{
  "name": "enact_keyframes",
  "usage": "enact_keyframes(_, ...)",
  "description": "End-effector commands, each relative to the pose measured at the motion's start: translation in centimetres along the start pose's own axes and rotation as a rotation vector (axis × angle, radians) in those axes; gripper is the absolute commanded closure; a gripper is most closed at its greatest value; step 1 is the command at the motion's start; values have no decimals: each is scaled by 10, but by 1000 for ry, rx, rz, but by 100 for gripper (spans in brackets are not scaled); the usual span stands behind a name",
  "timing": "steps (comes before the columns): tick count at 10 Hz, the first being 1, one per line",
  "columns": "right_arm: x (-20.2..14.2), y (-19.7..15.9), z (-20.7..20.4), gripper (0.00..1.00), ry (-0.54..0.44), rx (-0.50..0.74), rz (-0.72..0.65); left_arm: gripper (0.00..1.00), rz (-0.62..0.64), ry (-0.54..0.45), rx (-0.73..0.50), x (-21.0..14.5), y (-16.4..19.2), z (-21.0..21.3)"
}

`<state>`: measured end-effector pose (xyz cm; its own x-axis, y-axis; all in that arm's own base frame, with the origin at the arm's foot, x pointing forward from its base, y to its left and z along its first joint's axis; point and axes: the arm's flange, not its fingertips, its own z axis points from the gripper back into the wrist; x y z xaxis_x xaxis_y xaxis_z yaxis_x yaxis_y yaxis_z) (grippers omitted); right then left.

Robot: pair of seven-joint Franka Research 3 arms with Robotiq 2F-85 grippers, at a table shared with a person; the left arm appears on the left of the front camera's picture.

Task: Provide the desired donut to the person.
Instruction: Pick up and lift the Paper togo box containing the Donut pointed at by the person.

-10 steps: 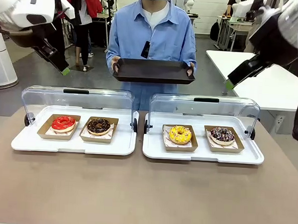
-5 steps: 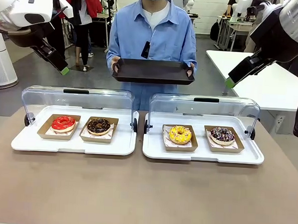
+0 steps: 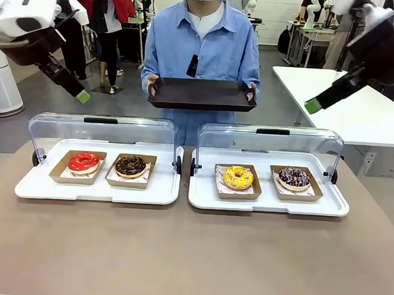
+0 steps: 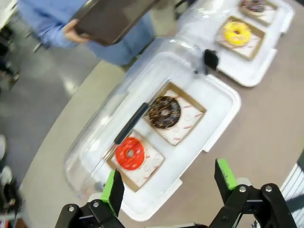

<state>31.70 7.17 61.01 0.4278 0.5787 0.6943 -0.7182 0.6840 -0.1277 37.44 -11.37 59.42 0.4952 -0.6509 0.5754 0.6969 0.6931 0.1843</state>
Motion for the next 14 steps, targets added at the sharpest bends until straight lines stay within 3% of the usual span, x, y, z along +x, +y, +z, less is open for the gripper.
enact_keyframes(1,-44,-36,9,0,-148,213,48,0,-107,-80,-189,-35,29,15)
enact_keyframes(3,-75,-63,14,0,-155,234,36,0,-144,-111,-184,-61,51,27)
enact_keyframes(6,-123,-96,18,0,-100,234,-97,0,-157,-79,-216,-104,75,36)
enact_keyframes(9,-156,-108,30,0,-117,209,-143,0,-132,-81,-245,-139,83,42)
enact_keyframes(14,-175,-104,50,0,-129,202,-142,0,-67,-99,-249,-181,99,52)
